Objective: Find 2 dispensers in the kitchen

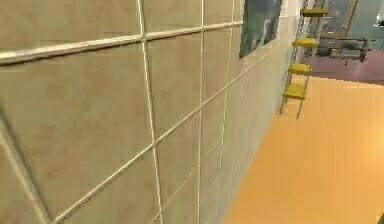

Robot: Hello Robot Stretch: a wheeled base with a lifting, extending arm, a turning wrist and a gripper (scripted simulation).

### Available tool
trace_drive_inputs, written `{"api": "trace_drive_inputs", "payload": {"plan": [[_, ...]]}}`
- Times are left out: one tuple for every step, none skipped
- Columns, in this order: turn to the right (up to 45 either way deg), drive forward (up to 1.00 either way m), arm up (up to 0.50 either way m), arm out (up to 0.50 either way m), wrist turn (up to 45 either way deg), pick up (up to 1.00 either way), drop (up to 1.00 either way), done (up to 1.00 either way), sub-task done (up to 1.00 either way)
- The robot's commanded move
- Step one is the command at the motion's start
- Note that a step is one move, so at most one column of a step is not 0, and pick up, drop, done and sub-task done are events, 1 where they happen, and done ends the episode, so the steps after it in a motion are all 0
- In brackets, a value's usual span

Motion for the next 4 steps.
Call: {"api": "trace_drive_inputs", "payload": {"plan": [[45.0, 0.00, 0.00, 0.00, 0.0, 0.00, 0.00, 0.00, 0.00], [45.0, 0.00, 0.00, 0.00, 0.0, 0.00, 0.00, 0.00, 0.00], [27.0, 0.00, 0.00, 0.00, 0.0, 0.00, 0.00, 0.00, 0.00], [3.0, 0.00, 0.00, 0.00, 0.0, 0.00, 0.00, 0.00, 0.00]]}}
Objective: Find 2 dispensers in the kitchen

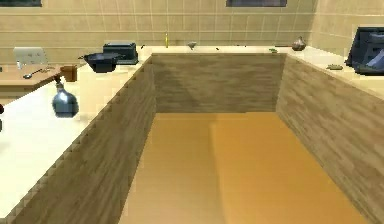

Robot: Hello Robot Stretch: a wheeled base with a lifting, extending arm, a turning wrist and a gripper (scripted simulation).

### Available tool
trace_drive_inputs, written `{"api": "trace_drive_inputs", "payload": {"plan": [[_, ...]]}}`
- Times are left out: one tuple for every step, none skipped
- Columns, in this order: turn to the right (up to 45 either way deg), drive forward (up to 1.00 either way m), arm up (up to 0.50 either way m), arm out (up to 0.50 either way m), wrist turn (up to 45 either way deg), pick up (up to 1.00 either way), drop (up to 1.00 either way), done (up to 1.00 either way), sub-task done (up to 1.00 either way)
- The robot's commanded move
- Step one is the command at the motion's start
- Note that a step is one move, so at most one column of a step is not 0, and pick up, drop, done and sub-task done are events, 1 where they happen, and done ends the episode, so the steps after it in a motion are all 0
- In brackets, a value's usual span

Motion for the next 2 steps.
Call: {"api": "trace_drive_inputs", "payload": {"plan": [[0.0, 0.15, 0.00, 0.00, 0.0, 0.00, 0.00, 0.00, 0.00], [0.0, 0.30, 0.00, 0.00, 0.0, 0.00, 0.00, 0.00, 0.00]]}}
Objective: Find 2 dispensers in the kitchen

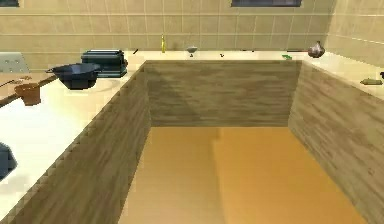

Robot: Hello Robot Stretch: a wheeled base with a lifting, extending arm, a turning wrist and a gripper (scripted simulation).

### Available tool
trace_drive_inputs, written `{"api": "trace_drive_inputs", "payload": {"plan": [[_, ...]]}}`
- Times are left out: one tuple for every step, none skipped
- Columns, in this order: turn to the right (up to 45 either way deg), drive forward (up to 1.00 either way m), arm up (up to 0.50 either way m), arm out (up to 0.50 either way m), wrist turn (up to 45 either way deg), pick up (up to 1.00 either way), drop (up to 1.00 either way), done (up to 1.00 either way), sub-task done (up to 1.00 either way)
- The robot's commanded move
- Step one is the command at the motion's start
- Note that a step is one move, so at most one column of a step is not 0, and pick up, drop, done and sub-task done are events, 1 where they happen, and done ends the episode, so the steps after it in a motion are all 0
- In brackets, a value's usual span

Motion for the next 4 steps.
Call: {"api": "trace_drive_inputs", "payload": {"plan": [[-45.0, 0.00, 0.00, 0.00, 0.0, 0.00, 0.00, 0.00, 0.00], [0.0, 0.00, 0.00, 0.00, 0.0, 0.00, 0.00, 0.00, 1.00], [42.0, 0.00, 0.00, 0.00, 0.0, 0.00, 0.00, 0.00, 0.00], [0.0, 1.00, 0.00, 0.00, 0.0, 0.00, 0.00, 0.00, 0.00]]}}
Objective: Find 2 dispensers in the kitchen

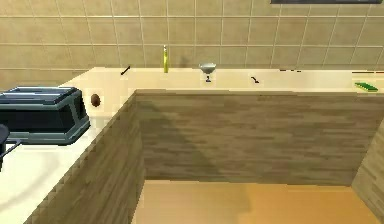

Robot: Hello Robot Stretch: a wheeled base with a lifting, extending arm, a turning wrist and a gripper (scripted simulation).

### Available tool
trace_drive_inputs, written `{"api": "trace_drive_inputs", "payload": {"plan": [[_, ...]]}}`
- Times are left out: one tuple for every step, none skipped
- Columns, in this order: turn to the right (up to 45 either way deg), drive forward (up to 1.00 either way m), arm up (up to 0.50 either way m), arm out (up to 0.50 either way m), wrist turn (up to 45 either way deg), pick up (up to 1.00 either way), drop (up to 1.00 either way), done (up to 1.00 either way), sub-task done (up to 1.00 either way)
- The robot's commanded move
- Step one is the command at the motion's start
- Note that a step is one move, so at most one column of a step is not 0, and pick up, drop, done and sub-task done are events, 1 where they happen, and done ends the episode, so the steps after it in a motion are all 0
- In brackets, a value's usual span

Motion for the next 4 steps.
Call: {"api": "trace_drive_inputs", "payload": {"plan": [[3.0, 0.00, 0.00, 0.00, 0.0, 0.00, 0.00, 0.00, 0.00], [0.0, 0.95, 0.00, 0.00, 0.0, 0.00, 0.00, 0.00, 0.00], [-18.0, 0.00, 0.00, 0.00, 0.0, 0.00, 0.00, 0.00, 0.00], [0.0, 0.00, 0.00, 0.00, 0.0, 0.00, 0.00, 1.00, 0.00]]}}
